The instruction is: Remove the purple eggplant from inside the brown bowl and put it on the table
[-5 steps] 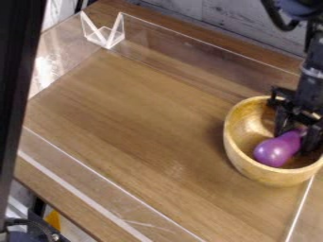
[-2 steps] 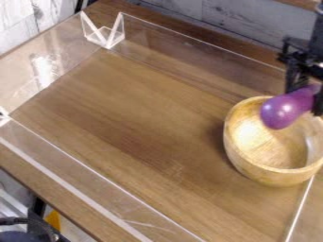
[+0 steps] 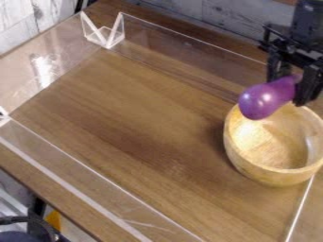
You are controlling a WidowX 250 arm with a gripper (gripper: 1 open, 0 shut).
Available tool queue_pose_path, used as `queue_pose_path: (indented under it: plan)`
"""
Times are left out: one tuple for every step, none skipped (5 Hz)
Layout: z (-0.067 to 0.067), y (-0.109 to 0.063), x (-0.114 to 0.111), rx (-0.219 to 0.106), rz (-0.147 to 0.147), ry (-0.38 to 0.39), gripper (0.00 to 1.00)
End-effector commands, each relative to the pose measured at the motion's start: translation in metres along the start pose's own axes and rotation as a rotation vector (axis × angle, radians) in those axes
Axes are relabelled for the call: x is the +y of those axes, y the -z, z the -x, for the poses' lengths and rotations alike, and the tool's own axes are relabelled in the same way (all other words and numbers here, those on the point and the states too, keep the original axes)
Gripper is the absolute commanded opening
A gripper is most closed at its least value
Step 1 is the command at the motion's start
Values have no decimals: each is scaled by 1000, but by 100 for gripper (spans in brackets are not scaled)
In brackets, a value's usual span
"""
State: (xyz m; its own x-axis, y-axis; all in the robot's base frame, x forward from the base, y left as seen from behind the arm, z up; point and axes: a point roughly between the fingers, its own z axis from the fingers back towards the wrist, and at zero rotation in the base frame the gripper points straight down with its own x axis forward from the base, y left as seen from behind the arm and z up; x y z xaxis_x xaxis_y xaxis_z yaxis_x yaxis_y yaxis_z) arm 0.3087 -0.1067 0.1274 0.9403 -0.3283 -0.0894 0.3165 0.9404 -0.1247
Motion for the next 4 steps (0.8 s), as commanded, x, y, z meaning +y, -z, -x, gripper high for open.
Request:
queue_pose_path:
  plan:
    - [-2,-28,1,-71,-11,-19,0]
    - [4,-26,12,-59,-14,-20,0]
    - [12,-23,27,-46,-17,-28,0]
    - [17,-18,41,-31,-17,-36,0]
